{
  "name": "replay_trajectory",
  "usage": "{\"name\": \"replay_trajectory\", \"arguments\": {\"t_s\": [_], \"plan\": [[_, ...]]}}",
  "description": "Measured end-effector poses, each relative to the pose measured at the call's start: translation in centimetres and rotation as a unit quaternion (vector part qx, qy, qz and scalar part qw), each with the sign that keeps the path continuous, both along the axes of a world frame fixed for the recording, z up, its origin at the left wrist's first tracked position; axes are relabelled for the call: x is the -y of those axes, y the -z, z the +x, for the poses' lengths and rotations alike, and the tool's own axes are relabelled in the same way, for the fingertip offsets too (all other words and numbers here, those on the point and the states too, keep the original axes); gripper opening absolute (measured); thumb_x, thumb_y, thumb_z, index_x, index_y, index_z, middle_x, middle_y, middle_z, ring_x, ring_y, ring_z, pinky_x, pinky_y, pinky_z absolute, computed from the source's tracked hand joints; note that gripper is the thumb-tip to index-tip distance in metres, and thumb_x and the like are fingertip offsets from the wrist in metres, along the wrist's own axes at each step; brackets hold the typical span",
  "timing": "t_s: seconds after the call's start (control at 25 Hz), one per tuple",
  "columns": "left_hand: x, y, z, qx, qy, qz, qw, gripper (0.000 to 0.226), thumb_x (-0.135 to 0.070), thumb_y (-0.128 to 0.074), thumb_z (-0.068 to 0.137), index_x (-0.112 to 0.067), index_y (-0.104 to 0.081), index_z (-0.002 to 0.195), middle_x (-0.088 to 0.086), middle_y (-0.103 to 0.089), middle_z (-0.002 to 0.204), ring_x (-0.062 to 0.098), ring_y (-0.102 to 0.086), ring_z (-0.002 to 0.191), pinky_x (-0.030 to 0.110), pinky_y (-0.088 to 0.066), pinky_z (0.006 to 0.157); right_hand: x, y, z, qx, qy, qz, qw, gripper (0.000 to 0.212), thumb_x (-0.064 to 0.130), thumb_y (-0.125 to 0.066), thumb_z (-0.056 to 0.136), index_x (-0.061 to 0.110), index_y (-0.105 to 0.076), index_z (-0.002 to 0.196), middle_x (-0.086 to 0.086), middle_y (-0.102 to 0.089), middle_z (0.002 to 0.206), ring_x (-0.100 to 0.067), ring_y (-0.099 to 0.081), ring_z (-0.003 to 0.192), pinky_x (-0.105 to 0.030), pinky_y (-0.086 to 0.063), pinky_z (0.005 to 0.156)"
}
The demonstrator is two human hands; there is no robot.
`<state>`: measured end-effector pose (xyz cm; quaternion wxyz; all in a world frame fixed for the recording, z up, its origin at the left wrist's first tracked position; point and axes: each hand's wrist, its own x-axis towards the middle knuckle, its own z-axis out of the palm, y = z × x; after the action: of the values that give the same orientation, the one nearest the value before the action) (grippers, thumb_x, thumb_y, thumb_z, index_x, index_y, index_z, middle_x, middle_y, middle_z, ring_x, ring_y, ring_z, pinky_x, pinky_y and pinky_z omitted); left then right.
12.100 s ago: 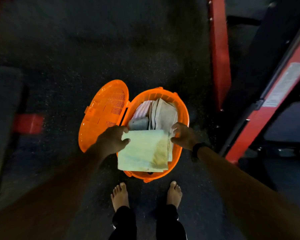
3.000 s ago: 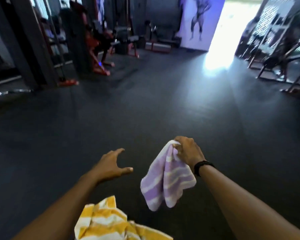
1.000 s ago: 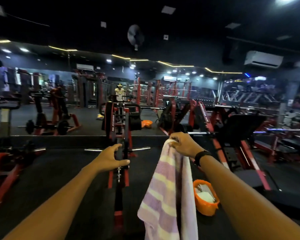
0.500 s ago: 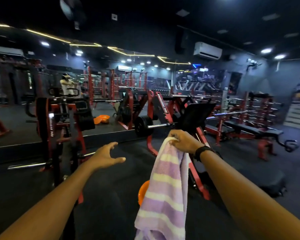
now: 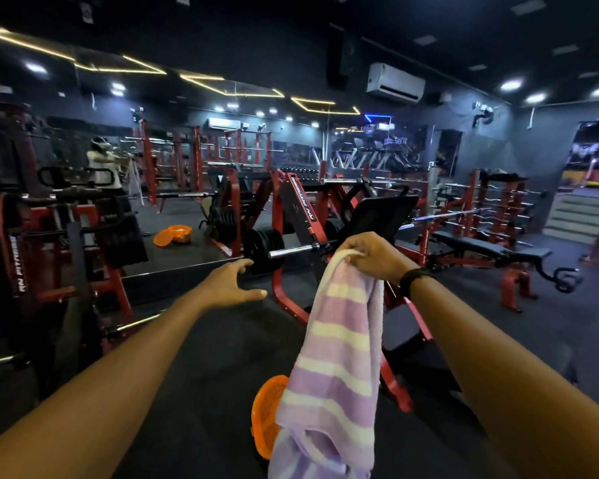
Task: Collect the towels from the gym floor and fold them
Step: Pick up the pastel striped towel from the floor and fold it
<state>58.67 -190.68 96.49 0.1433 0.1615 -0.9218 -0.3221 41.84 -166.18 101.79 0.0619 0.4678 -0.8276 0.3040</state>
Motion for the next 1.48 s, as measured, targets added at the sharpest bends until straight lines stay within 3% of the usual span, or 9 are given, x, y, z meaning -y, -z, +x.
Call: {"name": "replay_trajectory", "arguments": {"t_s": [0.24, 0.6, 0.76, 0.84, 1.04, 1.12, 1.28, 1.36, 1.48], "plan": [[0.8, -3.0, -12.5, -0.036, -0.032, 0.008, 0.999, 0.082, -0.044, -0.075, 0.076, -0.023, -0.036, 0.145, 0.006, -0.041, 0.146, 0.022, -0.043, 0.132, 0.038, -0.039, 0.107, 4.5, -2.9, -11.9, -0.003, -0.122, -0.019, 0.992, 0.019, 0.005, -0.067, 0.085, 0.022, -0.067, 0.076, 0.007, -0.066, 0.08, -0.007, -0.061, 0.077, -0.025, -0.049, 0.074], [1.1, -3.4, -27.1, -0.036, 0.073, 0.126, 0.989, 0.048, -0.039, -0.076, 0.075, -0.031, -0.061, 0.12, -0.003, -0.06, 0.125, 0.013, -0.054, 0.119, 0.037, -0.047, 0.1, 9.4, -4.0, -25.3, 0.078, -0.203, -0.08, 0.973, 0.019, -0.01, -0.056, 0.085, 0.006, -0.063, 0.091, 0.0, -0.062, 0.085, -0.007, -0.057, 0.08, -0.015, -0.045, 0.073], [2.5, -2.2, -33.4, -0.043, 0.116, 0.144, 0.982, 0.025, -0.026, -0.07, 0.084, -0.014, -0.068, 0.106, 0.004, -0.068, 0.109, 0.013, -0.062, 0.103, 0.032, -0.05, 0.09, 11.9, -2.9, -31.6, 0.059, -0.167, -0.074, 0.981, 0.015, -0.001, -0.06, 0.088, 0.014, -0.061, 0.083, 0.004, -0.06, 0.079, -0.009, -0.053, 0.076, -0.028, -0.043, 0.072], [4.7, -2.0, -36.1, -0.11, 0.106, 0.177, 0.972, 0.017, -0.023, -0.063, 0.09, -0.009, -0.064, 0.099, 0.01, -0.066, 0.1, 0.018, -0.061, 0.097, 0.037, -0.048, 0.087, 13.1, -2.8, -35.1, 0.047, -0.147, -0.021, 0.988, 0.012, 0.015, -0.067, 0.087, 0.014, -0.062, 0.077, 0.002, -0.059, 0.075, -0.011, -0.052, 0.073, -0.032, -0.042, 0.069], [9.8, -4.8, -43.0, -0.255, 0.034, 0.129, 0.958, 0.013, -0.015, -0.055, 0.095, -0.018, -0.057, 0.082, 0.001, -0.056, 0.079, 0.009, -0.05, 0.075, 0.025, -0.041, 0.068, 17.4, -3.5, -41.8, 0.164, -0.118, 0.298, 0.933, 0.074, 0.066, -0.078, 0.06, -0.002, -0.067, 0.087, -0.017, -0.062, 0.089, -0.026, -0.048, 0.08, -0.041, -0.036, 0.074], [11.2, -5.0, -45.5, -0.279, -0.007, 0.085, 0.957, 0.012, -0.017, -0.059, 0.093, -0.019, -0.057, 0.081, -0.001, -0.057, 0.075, 0.01, -0.052, 0.071, 0.028, -0.042, 0.066, 19.8, -3.8, -42.6, 0.228, -0.121, 0.19, 0.947, 0.072, 0.059, -0.075, 0.069, -0.007, -0.064, 0.097, -0.028, -0.064, 0.106, -0.033, -0.053, 0.087, -0.048, -0.043, 0.079], [15.1, -2.3, -47.6, -0.226, -0.087, 0.049, 0.969, 0.016, -0.031, -0.065, 0.088, -0.02, -0.055, 0.082, 0.005, -0.066, 0.083, 0.022, -0.064, 0.081, 0.036, -0.05, 0.073, 23.8, -5.8, -44.5, 0.296, -0.081, -0.06, 0.95, 0.025, 0.028, -0.05, 0.098, 0.006, -0.063, 0.097, -0.024, -0.065, 0.109, -0.036, -0.063, 0.099, -0.052, -0.048, 0.097], [16.5, -0.7, -46.8, -0.141, -0.115, 0.055, 0.982, 0.036, -0.046, -0.053, 0.092, -0.013, -0.058, 0.078, 0.008, -0.068, 0.08, 0.027, -0.066, 0.079, 0.037, -0.051, 0.072, 25.2, -6.5, -45.5, 0.322, -0.089, -0.13, 0.934, 0.023, 0.028, -0.046, 0.099, 0.012, -0.06, 0.091, -0.017, -0.066, 0.097, -0.029, -0.063, 0.086, -0.046, -0.05, 0.089], [17.7, 1.2, -44.9, 0.106, -0.149, 0.148, 0.972, 0.088, -0.077, -0.011, 0.083, -0.009, -0.066, 0.074, 0.006, -0.069, 0.07, 0.022, -0.064, 0.062, 0.031, -0.048, 0.069, 27.1, -6.9, -47.1, 0.378, -0.117, -0.165, 0.903, 0.027, 0.037, -0.046, 0.099, 0.014, -0.06, 0.104, -0.013, -0.065, 0.094, -0.023, -0.064, 0.08, -0.038, -0.054, 0.078]]}}
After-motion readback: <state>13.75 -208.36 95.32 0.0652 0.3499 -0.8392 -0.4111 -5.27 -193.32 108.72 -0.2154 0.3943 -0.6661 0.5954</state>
